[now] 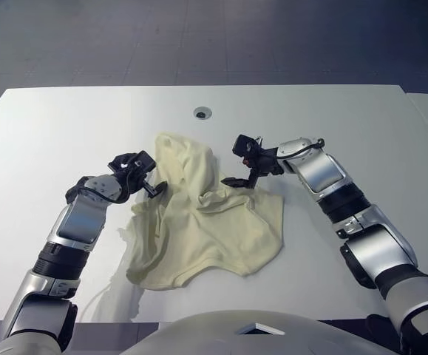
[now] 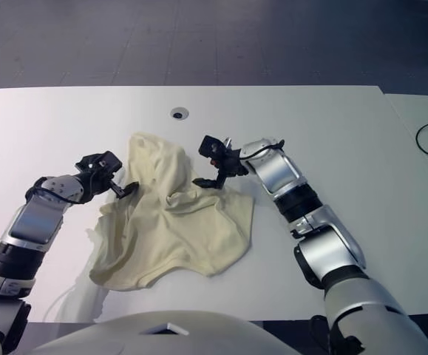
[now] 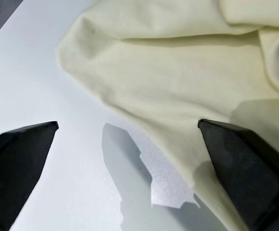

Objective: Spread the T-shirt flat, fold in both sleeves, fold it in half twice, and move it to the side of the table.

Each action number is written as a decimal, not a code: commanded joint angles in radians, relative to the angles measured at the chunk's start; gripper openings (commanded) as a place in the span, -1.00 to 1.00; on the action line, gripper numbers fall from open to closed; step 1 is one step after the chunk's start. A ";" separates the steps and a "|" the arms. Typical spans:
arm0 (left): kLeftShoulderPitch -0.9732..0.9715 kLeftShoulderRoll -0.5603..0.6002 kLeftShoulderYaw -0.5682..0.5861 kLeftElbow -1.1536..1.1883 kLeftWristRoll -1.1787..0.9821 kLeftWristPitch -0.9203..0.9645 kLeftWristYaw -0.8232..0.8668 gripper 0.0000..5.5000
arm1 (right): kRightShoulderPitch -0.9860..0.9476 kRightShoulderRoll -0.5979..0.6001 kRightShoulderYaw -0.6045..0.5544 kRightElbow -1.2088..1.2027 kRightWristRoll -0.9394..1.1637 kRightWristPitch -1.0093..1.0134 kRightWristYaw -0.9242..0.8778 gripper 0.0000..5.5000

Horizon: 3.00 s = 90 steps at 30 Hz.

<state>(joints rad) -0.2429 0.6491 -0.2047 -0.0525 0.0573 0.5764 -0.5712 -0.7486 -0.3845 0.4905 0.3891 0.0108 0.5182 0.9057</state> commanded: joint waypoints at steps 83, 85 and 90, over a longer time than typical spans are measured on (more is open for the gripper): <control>-0.806 -0.250 0.022 1.351 0.138 -0.643 0.083 0.96 | 0.491 -0.500 -0.289 -0.859 0.068 0.203 0.058 0.96; -0.796 -0.260 0.028 1.363 0.143 -0.655 0.092 0.96 | 0.488 -0.506 -0.281 -0.865 0.068 0.211 0.061 0.96; -0.762 -0.285 0.043 1.371 0.144 -0.669 0.097 0.96 | 0.496 -0.528 -0.252 -0.892 0.061 0.220 0.076 0.96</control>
<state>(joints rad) -1.0301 0.3809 -0.1672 1.3083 0.1930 -0.0851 -0.4719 -0.2604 -0.8903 0.2234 -0.4841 0.0709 0.7306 0.9725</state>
